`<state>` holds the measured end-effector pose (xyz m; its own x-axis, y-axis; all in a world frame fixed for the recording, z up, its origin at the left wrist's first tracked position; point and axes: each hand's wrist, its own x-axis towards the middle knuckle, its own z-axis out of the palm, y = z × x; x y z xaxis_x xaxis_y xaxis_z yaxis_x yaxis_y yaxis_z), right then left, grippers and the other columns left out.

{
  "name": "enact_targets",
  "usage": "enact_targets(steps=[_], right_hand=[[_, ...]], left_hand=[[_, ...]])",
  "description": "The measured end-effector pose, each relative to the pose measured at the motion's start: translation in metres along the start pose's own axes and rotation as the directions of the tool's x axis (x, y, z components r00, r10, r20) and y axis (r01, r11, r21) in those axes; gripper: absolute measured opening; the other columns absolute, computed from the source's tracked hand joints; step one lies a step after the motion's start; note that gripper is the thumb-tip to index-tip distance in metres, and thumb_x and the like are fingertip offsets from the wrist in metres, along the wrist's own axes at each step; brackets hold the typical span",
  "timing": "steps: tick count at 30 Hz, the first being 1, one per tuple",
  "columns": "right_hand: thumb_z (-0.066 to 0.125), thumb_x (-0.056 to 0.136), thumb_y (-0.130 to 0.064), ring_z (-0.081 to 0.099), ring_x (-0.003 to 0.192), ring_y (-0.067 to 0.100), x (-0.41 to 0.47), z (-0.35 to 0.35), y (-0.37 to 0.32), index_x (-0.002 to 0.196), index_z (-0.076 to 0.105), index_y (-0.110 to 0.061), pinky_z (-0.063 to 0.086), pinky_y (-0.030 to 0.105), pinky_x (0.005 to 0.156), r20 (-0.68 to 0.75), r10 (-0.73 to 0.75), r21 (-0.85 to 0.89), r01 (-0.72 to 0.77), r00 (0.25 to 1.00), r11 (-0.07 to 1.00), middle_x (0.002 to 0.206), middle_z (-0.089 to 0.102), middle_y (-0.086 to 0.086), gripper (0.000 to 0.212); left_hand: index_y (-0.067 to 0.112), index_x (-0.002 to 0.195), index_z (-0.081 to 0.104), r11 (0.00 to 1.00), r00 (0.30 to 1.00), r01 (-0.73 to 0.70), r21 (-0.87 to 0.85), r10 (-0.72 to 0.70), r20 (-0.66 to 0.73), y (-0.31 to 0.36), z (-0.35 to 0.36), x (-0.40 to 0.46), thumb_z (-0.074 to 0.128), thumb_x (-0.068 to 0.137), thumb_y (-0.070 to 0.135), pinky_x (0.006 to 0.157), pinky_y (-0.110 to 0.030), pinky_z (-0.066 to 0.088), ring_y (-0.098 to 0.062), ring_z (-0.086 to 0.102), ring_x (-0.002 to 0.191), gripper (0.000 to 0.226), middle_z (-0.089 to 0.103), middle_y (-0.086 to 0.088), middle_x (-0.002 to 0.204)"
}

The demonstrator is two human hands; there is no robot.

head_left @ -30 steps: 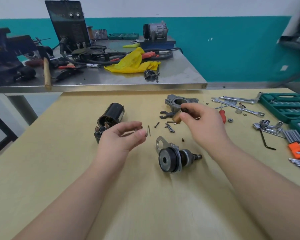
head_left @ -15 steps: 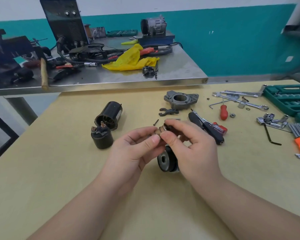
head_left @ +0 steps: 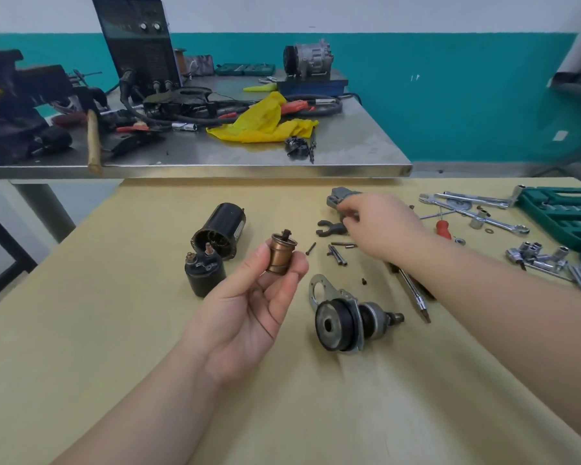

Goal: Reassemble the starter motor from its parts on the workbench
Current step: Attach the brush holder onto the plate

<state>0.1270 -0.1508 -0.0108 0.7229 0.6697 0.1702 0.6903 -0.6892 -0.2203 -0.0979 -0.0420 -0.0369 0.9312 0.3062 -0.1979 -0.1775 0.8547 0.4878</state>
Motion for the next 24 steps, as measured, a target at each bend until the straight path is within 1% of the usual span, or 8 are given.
enact_targets(steps=[4,12,14,16,18,21,23,24], right_hand=[[0.056,0.101,-0.011,0.068,0.104,0.028,0.034,0.016,0.001,0.132,0.069,-0.038,0.064,0.046,0.085,0.128,-0.004,-0.263,0.038,0.992,0.964,0.123,0.071,0.002,0.043],[0.065,0.1,-0.017,0.067,0.106,0.027,0.045,0.032,-0.005,0.128,0.07,-0.039,0.063,0.043,0.087,0.109,0.05,-0.208,-0.026,0.993,0.978,0.123,0.07,0.001,0.036],[0.064,0.101,-0.023,0.068,0.106,0.026,0.039,0.022,-0.008,0.127,0.071,-0.038,0.062,0.042,0.088,0.047,0.054,-0.116,-0.048,0.997,0.992,0.122,0.073,-0.001,0.031],[0.066,0.101,-0.025,0.069,0.109,0.021,0.025,0.008,-0.013,0.128,0.073,-0.036,0.06,0.04,0.095,-0.006,0.042,0.151,-0.041,0.999,0.988,0.121,0.075,-0.005,0.03],[0.068,0.099,-0.022,0.069,0.106,0.011,-0.002,-0.004,-0.02,0.126,0.075,-0.034,0.056,0.031,0.096,-0.079,0.004,0.402,0.028,0.997,0.915,0.115,0.076,-0.012,0.03],[0.07,0.099,-0.016,0.069,0.096,-0.002,-0.051,-0.011,-0.023,0.121,0.077,-0.037,0.051,0.009,0.08,-0.163,0.004,0.656,0.106,0.987,0.747,0.101,0.077,-0.023,0.031],[0.07,0.101,-0.011,0.07,0.09,-0.004,-0.077,-0.005,-0.022,0.124,0.076,-0.035,0.052,0.01,0.074,-0.123,0.091,0.866,0.062,0.988,0.496,0.104,0.079,-0.021,0.034],[0.068,0.101,-0.007,0.069,0.087,-0.001,-0.086,0.0,-0.022,0.126,0.076,-0.031,0.052,0.015,0.071,-0.062,0.129,0.954,0.02,0.99,0.299,0.104,0.079,-0.014,0.036]], left_hand=[[0.006,0.117,0.076,1.0,1.0,-0.009,-0.016,0.009,-0.026,0.006,-0.001,-0.001,0.079,0.078,0.022,0.06,-0.026,0.065,-0.025,0.082,0.084,0.042,0.078,-0.021,0.1],[0.01,0.113,0.081,0.999,0.999,-0.004,0.032,0.005,-0.038,0.007,-0.001,-0.003,0.075,0.084,0.023,0.057,-0.025,0.064,-0.027,0.08,0.074,0.032,0.075,-0.025,0.095],[0.015,0.112,0.083,0.996,0.999,-0.024,0.084,0.026,-0.029,0.006,-0.001,-0.003,0.076,0.085,0.024,0.059,-0.026,0.064,-0.027,0.079,0.076,0.03,0.076,-0.023,0.099],[0.019,0.113,0.084,0.986,0.997,-0.066,0.15,0.069,-0.015,0.005,-0.002,-0.005,0.076,0.086,0.024,0.062,-0.026,0.065,-0.028,0.079,0.078,0.029,0.076,-0.022,0.102],[0.02,0.114,0.084,0.972,0.992,-0.119,0.204,0.123,-0.008,0.004,-0.003,-0.006,0.075,0.088,0.022,0.066,-0.026,0.064,-0.028,0.079,0.08,0.028,0.077,-0.021,0.105],[0.017,0.115,0.083,0.941,0.979,-0.199,0.274,0.206,0.002,0.002,-0.004,-0.006,0.078,0.084,0.014,0.071,-0.028,0.065,-0.031,0.079,0.086,0.032,0.077,-0.022,0.109],[0.013,0.117,0.083,0.925,0.973,-0.222,0.307,0.229,0.012,-0.001,-0.004,-0.006,0.082,0.081,0.008,0.075,-0.03,0.065,-0.034,0.08,0.092,0.037,0.077,-0.021,0.108],[0.012,0.116,0.083,0.92,0.973,-0.224,0.323,0.231,0.018,-0.002,-0.004,-0.007,0.083,0.079,0.007,0.076,-0.031,0.065,-0.035,0.08,0.094,0.038,0.077,-0.021,0.107]])
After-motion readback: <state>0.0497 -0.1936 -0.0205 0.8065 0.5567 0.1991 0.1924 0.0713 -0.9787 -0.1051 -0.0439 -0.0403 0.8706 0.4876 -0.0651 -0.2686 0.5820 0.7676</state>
